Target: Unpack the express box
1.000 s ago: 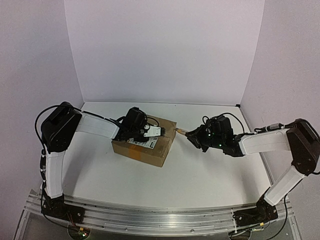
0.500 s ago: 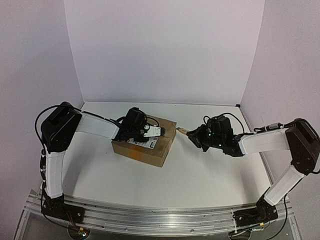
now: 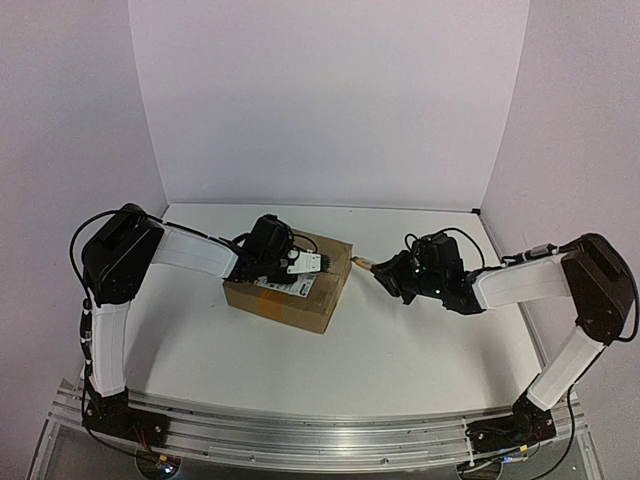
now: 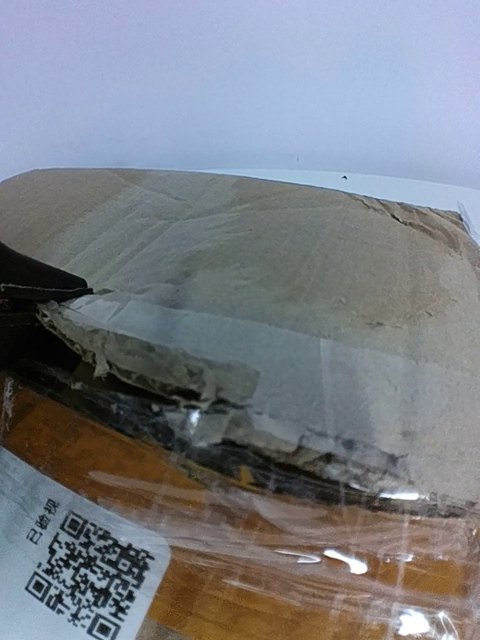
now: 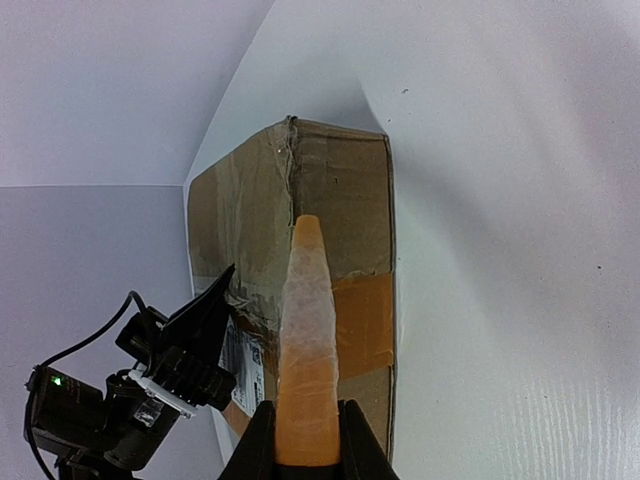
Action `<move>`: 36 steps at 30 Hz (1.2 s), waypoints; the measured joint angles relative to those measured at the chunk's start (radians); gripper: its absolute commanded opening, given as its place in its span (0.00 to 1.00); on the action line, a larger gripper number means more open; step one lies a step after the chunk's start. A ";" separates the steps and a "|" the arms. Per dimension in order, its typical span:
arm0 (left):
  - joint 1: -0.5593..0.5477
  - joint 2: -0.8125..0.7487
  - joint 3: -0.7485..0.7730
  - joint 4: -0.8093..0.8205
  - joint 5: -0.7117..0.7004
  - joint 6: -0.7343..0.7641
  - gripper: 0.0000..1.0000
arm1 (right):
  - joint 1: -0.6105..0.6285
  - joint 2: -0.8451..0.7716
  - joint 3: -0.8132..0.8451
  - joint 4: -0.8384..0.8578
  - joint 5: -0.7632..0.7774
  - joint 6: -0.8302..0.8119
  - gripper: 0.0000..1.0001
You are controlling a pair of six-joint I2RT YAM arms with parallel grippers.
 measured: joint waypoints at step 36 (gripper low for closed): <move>0.035 -0.079 -0.084 -0.005 0.128 -0.137 0.00 | -0.001 -0.063 -0.136 0.134 -0.051 0.056 0.00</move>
